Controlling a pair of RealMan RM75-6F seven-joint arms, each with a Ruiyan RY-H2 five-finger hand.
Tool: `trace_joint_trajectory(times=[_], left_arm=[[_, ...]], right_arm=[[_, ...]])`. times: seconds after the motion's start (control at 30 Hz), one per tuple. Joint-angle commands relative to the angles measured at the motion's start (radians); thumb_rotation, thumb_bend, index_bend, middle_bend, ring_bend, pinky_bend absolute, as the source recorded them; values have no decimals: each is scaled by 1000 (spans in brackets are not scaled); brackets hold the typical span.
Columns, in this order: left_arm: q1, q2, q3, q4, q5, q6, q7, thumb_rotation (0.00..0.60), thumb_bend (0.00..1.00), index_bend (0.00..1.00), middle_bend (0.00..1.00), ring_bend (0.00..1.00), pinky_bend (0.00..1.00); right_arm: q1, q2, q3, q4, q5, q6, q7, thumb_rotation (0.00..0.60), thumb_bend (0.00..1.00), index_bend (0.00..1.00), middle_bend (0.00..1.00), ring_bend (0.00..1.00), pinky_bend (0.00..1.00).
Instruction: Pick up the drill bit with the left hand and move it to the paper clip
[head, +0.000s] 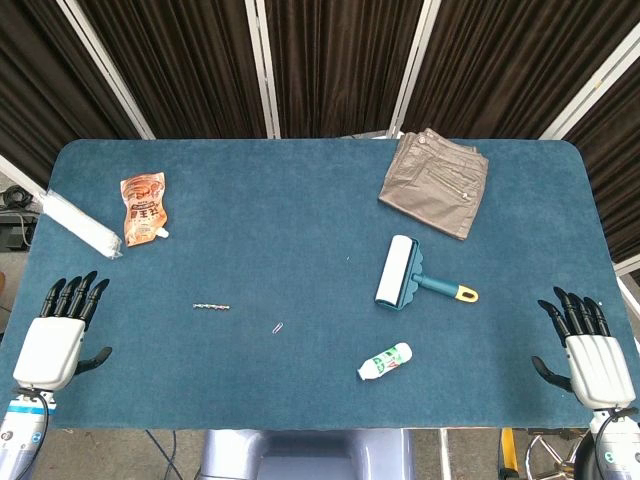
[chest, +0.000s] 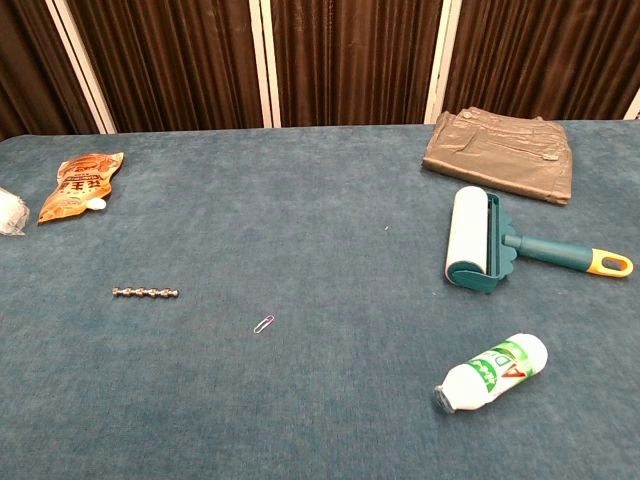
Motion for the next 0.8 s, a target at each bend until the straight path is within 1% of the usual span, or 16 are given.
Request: trace_joint_trajectory(times=[0.03,0.4,0.53,0.67,0.7,0.8], left_arm=[[1,0,-1,-1,0,-3,1,600,193,0,0,0,0],[-3,-4,-3,-5,-6,-37,13,600,191,0,0,0,0],[-11,-9,-16,-11,-23,-53,16,600,192,9,0,0,0],[-37,-23,-40,-21,-50,-89,27,600,193,68,0,0,0],[-45,-29,-48,-22,-56,-97,33,600,196,96,0,0,0],[-80,-64,-74,-15,-86,-136,79,600,242,178,0,0,0]], right_arm=[[-1,1,0,-1,1,2,1,600,157,141,0,0,0],[-1,3,-1,-6,-2,0,1,600,157,141,0,0,0],[-1,1,0,-7,5,-3,-1,600,158,142,0,0,0],[1,1,3,-12,11,-7,0,600,158,141,0,0,0],[1,1,3,-13,11,-9,-1,600,157,141,0,0,0],[2,2,2,-13,9,-10,5,600,157,141,0,0,0]])
